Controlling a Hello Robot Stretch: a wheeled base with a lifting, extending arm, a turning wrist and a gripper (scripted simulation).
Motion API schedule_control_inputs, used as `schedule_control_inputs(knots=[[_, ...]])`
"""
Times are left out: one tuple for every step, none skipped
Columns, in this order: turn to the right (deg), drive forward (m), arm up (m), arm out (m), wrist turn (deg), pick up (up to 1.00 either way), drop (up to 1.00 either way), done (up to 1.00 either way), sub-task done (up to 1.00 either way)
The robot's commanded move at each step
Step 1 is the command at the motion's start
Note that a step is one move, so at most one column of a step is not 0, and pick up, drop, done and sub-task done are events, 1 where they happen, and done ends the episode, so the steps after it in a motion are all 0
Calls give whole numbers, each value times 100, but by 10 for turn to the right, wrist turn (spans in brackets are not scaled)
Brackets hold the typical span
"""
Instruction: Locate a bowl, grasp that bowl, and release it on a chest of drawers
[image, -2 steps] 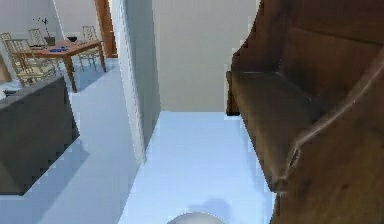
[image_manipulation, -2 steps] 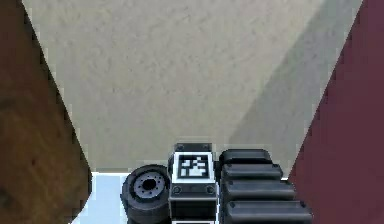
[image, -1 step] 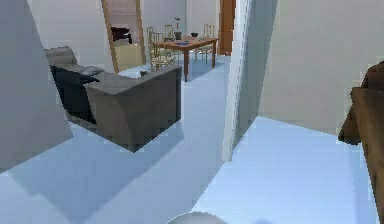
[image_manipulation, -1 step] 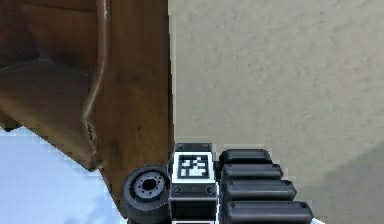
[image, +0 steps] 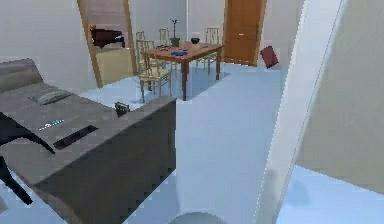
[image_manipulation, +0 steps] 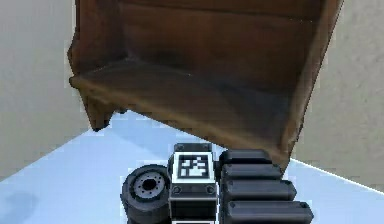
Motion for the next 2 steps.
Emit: schedule_control_inputs(knots=[[-30,0,0,0,0,0,0,0,0],[-270,0,0,0,0,0,0,0,0]])
